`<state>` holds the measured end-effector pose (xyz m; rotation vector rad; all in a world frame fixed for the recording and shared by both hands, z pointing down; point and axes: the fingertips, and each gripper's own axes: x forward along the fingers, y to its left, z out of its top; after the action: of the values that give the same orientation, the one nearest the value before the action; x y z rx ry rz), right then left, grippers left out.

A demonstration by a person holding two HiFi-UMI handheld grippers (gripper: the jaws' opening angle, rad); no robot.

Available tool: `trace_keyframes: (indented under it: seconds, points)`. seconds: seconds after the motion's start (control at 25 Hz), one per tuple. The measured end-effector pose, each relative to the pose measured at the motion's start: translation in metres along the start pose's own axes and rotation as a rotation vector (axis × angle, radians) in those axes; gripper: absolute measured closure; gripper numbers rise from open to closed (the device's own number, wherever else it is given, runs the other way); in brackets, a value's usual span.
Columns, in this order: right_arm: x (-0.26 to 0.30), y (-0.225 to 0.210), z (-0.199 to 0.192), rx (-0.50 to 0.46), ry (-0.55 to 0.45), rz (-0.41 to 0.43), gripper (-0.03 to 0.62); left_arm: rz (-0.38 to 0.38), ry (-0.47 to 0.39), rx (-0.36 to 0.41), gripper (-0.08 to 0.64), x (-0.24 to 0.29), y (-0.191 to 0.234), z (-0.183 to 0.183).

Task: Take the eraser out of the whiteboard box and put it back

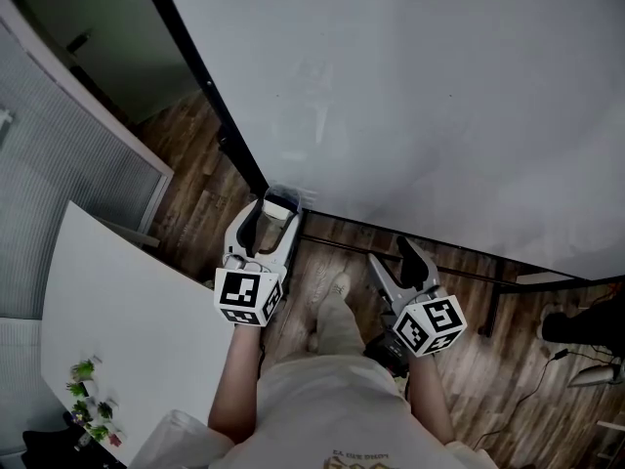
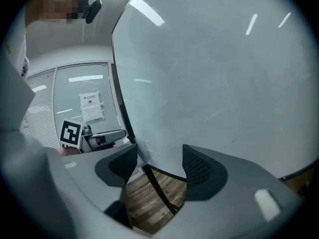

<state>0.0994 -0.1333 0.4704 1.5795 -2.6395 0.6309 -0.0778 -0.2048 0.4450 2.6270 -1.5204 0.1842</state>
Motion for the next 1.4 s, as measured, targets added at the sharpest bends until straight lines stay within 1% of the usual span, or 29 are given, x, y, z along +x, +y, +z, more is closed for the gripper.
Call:
trace_keyframes:
  seconds: [0.12, 0.2, 0.28, 0.36, 0.44, 0.68, 0.76, 0.8, 0.88, 0.92, 1.04, 1.16, 1.4]
  points:
    - [-0.009, 0.006, 0.005, 0.005, -0.021, 0.006, 0.307, -0.009, -0.025, 0.015, 0.304, -0.010, -0.008, 0.010]
    - [-0.017, 0.011, 0.009, 0.025, -0.044, 0.018, 0.317, -0.010, -0.055, 0.033, 0.336, -0.019, -0.015, 0.018]
    - [-0.023, 0.016, 0.012, 0.029, -0.062, 0.026, 0.336, -0.017, -0.077, 0.036, 0.371, -0.028, -0.021, 0.023]
    - [-0.028, 0.020, 0.013, 0.012, -0.073, 0.032, 0.359, -0.027, -0.081, 0.031, 0.379, -0.034, -0.027, 0.023]
    - [-0.033, 0.026, 0.015, -0.007, -0.088, 0.036, 0.365, -0.033, -0.082, 0.028, 0.384, -0.041, -0.031, 0.023]
    - [-0.043, 0.038, 0.023, -0.050, -0.122, 0.024, 0.417, -0.040, -0.093, 0.027, 0.425, -0.059, -0.038, 0.026]
    - [-0.046, 0.039, 0.025, -0.067, -0.128, -0.003, 0.447, -0.036, -0.097, 0.033, 0.462, -0.064, -0.040, 0.028]
    - [-0.047, 0.038, 0.026, -0.078, -0.127, -0.024, 0.474, -0.031, -0.099, 0.036, 0.487, -0.067, -0.041, 0.028]
    - [-0.049, 0.037, 0.027, -0.105, -0.123, -0.063, 0.558, -0.025, -0.101, 0.043, 0.555, -0.071, -0.041, 0.029]
    - [-0.050, 0.038, 0.028, -0.114, -0.122, -0.074, 0.580, -0.029, -0.101, 0.041, 0.561, -0.073, -0.042, 0.029]
    - [-0.054, 0.044, 0.029, -0.125, -0.123, -0.079, 0.580, -0.059, -0.098, -0.002, 0.561, -0.080, -0.044, 0.027]
    - [-0.058, 0.049, 0.031, -0.131, -0.125, -0.082, 0.580, -0.062, -0.096, -0.041, 0.560, -0.083, -0.040, 0.025]
    - [-0.067, 0.052, 0.027, -0.144, -0.102, -0.093, 0.581, -0.033, -0.073, -0.021, 0.560, -0.086, -0.040, 0.022]
